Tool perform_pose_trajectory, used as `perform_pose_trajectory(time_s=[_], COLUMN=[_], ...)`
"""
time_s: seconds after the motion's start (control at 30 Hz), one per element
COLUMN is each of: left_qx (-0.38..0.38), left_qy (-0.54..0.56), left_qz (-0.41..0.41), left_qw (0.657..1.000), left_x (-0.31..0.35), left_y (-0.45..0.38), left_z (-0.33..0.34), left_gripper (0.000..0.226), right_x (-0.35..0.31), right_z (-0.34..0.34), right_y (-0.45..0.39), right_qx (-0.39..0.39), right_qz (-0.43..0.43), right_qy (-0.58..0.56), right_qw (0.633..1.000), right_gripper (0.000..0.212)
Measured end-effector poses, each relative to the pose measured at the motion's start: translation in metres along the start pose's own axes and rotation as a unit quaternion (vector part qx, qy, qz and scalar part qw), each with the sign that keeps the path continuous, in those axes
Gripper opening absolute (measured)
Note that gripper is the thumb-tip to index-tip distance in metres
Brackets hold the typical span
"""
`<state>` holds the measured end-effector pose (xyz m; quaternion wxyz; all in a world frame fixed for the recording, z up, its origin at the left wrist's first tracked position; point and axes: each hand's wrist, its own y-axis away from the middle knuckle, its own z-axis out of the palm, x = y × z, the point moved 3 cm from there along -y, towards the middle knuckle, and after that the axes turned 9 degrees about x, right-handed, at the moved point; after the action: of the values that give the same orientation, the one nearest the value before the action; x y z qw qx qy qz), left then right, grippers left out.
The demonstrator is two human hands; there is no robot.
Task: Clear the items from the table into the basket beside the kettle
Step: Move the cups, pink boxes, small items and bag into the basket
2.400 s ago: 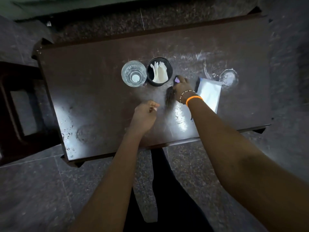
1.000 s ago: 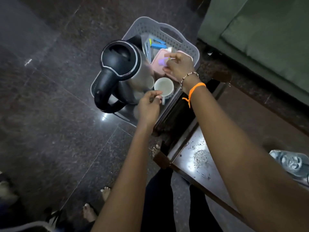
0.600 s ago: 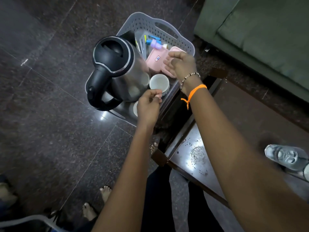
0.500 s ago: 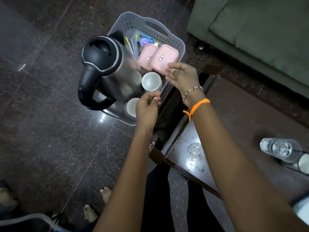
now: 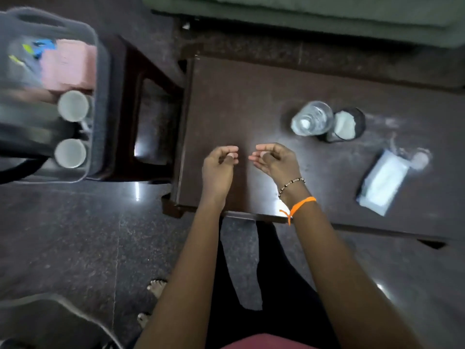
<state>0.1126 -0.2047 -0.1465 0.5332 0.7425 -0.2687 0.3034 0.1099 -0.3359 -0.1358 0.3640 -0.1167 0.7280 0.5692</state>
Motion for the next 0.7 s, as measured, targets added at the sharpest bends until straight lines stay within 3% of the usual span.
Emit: perform_pose_trajectory(time_s=[0.2,0.4,0.47,0.57,0.7], left_qx=[-0.103,-0.208,-0.242,-0.254,-0.252], left_qy=[-0.097,-0.224,-0.257,-0.289,-0.313], left_qz=[0.011,-0.006,-0.011,-0.01,-0.011], left_qw=[0.99,0.952,0.936,0.923,0.916], left_x=[-0.015,-0.035,-0.042,-0.048,-0.056], left_y=[0.042,0.079,0.089,0.098,0.103], left_z=[0.104,0.176,0.189,0.199,0.208], left_gripper=[0.023,0.021,0.023,0.023,0.023], right_x=[0.028,0.066,0.078,0.092,0.098], right_z=[-0.15,-0.286,-0.313,-0.334,-0.343], right_y=[-0.034,-0.072,-0.084,-0.102,-0.118], right_qx=[0.166,0.394,0.411,0.367,0.367], right_qz=[-0.022,0.018,0.052,0.114,0.164], right_qy=[0.058,0.169,0.242,0.349,0.314], right_qw=[0.984,0.903,0.877,0.855,0.86], right_gripper=[0.017,0.037,0.047,0.065,0.088])
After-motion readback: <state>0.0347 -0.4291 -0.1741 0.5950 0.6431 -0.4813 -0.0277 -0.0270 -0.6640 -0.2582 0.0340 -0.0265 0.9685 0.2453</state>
